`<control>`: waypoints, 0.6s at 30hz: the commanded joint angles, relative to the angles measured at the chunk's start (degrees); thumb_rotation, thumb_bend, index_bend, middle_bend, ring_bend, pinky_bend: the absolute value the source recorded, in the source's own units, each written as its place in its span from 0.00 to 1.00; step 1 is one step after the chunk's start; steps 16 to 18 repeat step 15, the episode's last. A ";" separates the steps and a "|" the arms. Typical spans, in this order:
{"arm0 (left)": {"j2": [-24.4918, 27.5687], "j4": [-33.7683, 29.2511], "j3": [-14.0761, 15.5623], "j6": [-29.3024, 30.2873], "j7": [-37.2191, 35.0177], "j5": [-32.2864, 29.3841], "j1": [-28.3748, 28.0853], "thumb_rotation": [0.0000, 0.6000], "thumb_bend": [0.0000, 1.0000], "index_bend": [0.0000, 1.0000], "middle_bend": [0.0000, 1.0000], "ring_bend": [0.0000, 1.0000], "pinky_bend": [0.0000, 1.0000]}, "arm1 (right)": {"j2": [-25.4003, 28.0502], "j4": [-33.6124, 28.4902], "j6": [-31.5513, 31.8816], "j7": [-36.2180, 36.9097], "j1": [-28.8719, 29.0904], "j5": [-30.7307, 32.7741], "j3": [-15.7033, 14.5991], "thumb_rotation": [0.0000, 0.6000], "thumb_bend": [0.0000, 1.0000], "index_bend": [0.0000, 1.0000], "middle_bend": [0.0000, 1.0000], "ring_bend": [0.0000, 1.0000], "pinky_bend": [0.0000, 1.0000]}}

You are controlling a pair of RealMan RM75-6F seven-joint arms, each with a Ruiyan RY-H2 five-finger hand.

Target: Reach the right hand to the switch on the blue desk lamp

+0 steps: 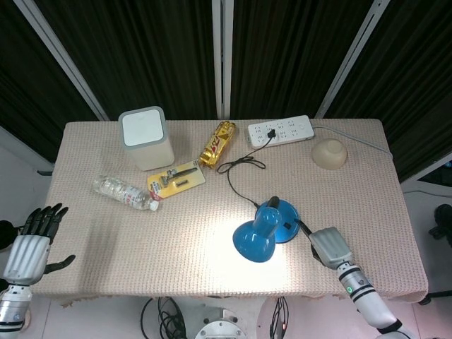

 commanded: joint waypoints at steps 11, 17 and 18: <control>0.64 -1.46 -0.26 -1.03 1.33 -0.10 -0.74 1.00 0.09 0.00 0.00 0.00 0.00 | 10.35 3.08 19.09 15.29 -12.77 -7.45 -1.52 1.00 0.26 0.00 0.30 0.24 0.21; 0.16 -1.18 -0.39 -1.53 1.32 -0.48 -0.98 1.00 0.09 0.00 0.00 0.00 0.00 | 9.34 5.22 22.45 17.84 -14.40 -5.73 1.18 1.00 0.00 0.00 0.00 0.00 0.00; 0.16 -1.18 -0.39 -1.53 1.32 -0.48 -0.98 1.00 0.09 0.00 0.00 0.00 0.00 | 9.34 5.22 22.45 17.84 -14.40 -5.73 1.18 1.00 0.00 0.00 0.00 0.00 0.00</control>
